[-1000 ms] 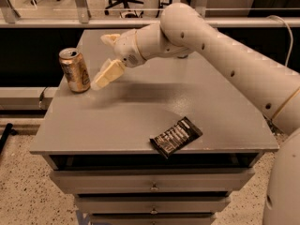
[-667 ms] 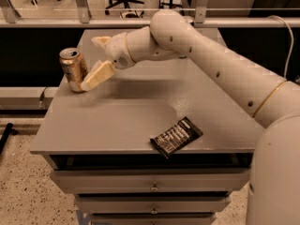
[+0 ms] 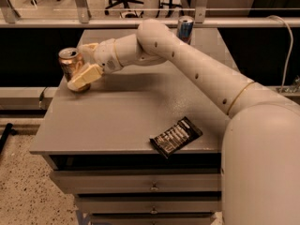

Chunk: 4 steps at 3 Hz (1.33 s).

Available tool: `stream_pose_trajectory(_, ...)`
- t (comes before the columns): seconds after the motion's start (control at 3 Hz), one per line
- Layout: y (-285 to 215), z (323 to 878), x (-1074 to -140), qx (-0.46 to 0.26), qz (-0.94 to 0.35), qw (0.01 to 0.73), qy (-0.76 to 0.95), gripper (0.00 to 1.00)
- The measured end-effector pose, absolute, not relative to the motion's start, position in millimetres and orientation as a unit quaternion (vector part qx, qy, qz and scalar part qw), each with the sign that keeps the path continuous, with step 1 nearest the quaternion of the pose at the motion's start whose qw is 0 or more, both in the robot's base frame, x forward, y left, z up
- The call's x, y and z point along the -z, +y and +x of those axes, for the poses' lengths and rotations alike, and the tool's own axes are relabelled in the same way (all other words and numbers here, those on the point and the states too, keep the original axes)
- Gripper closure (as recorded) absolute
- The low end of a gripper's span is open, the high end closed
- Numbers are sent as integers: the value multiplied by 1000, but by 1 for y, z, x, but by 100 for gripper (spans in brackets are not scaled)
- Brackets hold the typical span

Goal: Pick orange can

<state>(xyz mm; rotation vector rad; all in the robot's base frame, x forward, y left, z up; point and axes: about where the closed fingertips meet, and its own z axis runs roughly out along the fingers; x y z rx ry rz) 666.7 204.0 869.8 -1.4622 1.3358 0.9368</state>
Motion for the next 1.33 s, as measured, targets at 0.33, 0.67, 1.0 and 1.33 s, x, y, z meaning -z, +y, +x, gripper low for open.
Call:
stream_pose_trajectory(0.33,213,668,-871,-397,-587,452,541,38)
stream_pose_trajectory(0.67,216,667,-875,-407,-580,453,540,61)
stream_pose_trajectory(1.0,210,665,-885,-413,-567,468,537,92)
stream_pose_trajectory(1.33,195,664,-904,-408,-558,501,521,100)
